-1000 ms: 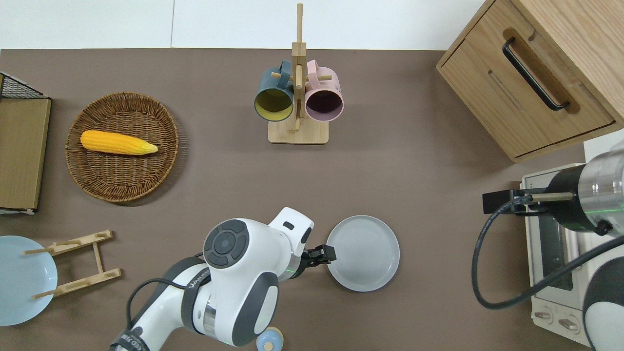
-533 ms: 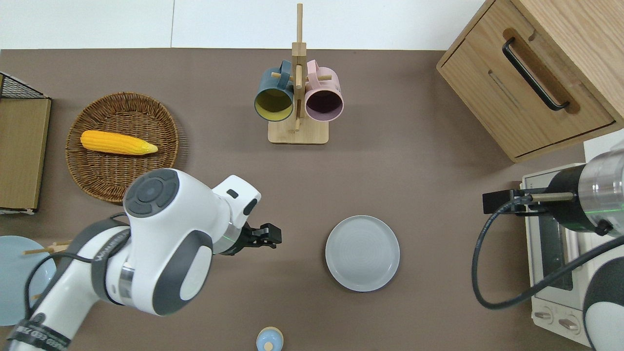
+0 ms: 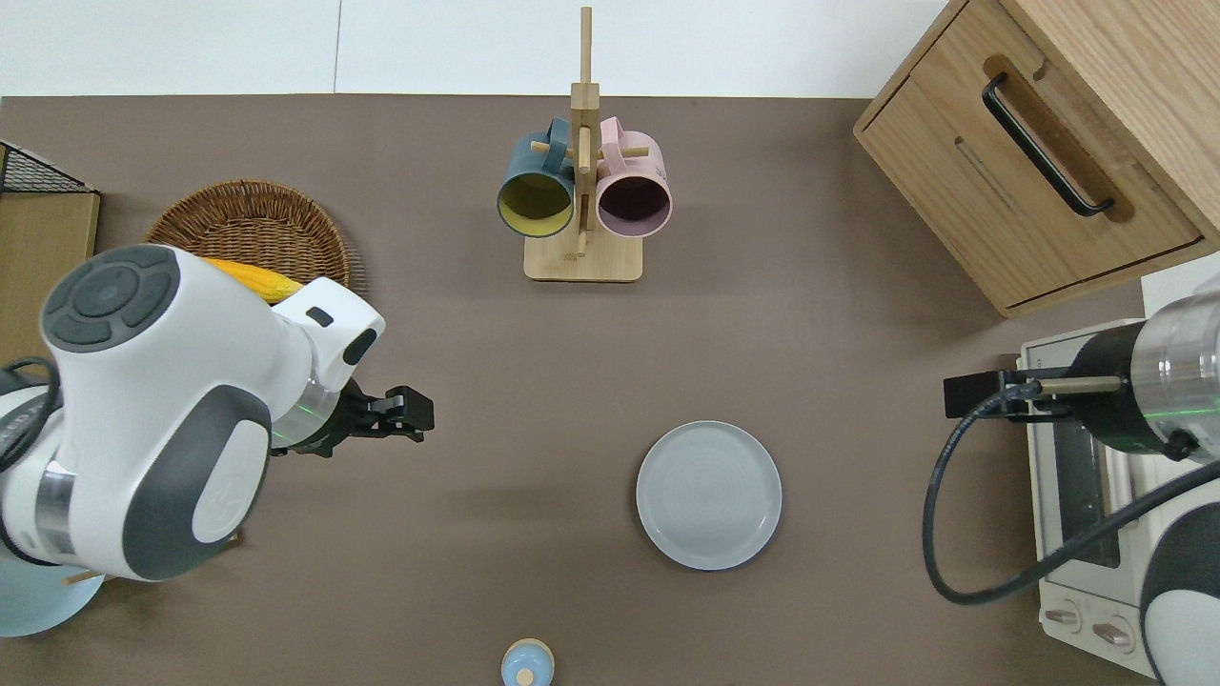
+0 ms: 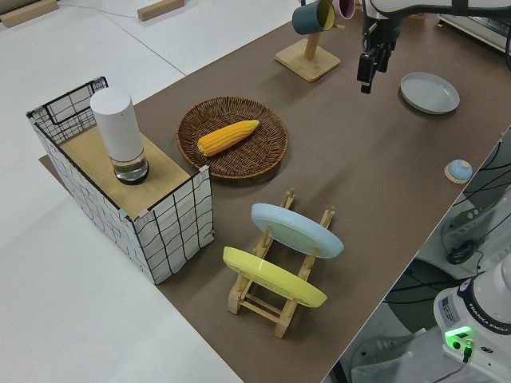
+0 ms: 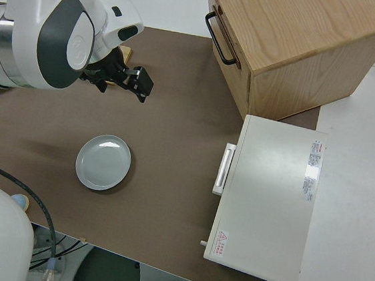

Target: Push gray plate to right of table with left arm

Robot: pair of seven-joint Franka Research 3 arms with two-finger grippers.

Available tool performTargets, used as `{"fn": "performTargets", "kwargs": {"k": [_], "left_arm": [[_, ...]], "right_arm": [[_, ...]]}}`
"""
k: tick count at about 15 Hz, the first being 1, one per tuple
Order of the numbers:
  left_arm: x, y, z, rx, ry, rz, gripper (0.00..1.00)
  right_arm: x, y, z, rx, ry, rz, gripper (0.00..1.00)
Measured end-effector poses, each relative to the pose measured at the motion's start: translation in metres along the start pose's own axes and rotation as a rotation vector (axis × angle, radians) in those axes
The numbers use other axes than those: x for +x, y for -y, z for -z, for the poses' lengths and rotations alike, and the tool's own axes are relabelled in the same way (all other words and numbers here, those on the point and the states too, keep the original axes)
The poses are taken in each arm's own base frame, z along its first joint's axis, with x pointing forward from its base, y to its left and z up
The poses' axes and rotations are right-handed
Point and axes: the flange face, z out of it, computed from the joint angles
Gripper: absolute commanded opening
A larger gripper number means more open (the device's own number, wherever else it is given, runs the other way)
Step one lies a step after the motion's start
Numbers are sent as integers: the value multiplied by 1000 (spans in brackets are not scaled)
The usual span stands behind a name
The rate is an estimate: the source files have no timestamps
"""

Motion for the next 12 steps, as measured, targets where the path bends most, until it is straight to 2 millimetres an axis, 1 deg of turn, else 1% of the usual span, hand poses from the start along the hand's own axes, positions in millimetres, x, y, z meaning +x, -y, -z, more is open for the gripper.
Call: {"fn": "performTargets", "kwargs": {"k": [2, 3, 7, 8, 10, 12], "left_arm": [[4, 17, 19, -3, -20, 13, 989], [6, 27, 34, -10, -31, 8, 989], [8, 56, 88, -31, -90, -5, 989], [9, 67, 98, -34, -98, 10, 989], [13, 90, 108, -40, -110, 41, 989], [14, 102, 116, -43, -127, 56, 989]], "right_arm": [[0, 0, 0, 0, 0, 0, 996], [0, 0, 0, 0, 0, 0, 996], [0, 0, 0, 0, 0, 0, 996], [0, 0, 0, 0, 0, 0, 996], [0, 0, 0, 0, 0, 0, 996], [0, 0, 0, 0, 0, 0, 996]]}}
